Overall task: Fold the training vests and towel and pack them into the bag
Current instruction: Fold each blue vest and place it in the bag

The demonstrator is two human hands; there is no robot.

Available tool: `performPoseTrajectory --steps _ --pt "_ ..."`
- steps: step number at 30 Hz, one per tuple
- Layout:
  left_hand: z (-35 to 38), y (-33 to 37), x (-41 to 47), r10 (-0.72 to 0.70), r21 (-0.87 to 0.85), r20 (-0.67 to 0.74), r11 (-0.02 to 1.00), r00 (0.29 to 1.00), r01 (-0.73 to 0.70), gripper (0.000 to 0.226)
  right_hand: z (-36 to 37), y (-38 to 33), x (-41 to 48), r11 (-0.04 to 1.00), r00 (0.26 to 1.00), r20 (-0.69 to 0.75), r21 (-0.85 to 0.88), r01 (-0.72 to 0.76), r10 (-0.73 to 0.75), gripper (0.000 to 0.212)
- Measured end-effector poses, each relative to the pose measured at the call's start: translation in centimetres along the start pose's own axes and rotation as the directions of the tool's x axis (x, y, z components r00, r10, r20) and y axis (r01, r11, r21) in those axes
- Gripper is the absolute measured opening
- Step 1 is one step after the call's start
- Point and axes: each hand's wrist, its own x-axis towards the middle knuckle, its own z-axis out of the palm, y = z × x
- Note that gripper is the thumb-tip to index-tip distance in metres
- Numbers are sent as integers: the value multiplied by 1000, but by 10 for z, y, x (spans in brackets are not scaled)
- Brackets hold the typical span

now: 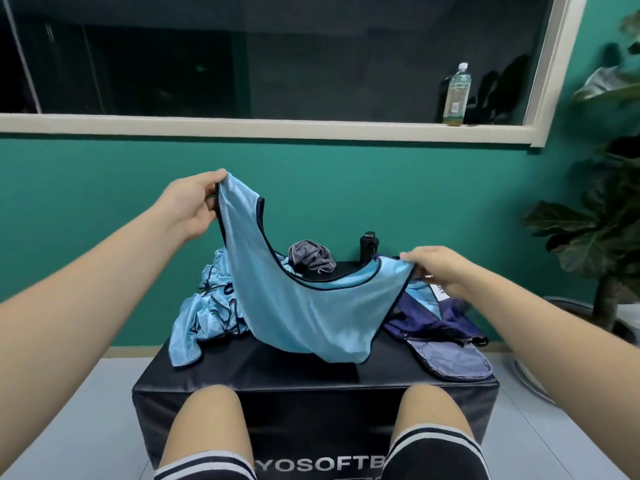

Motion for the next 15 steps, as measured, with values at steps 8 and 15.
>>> performPoseTrajectory --steps 8,15 --pt "5 51 -17 117 -17 -57 993 991 -118 17 -9 -78 -16 853 993 -28 511 112 -113 14" --pt "4 86 -25 280 107 141 949 950 -296 22 -36 -140 -32 821 959 -123 495 283 -257 12"
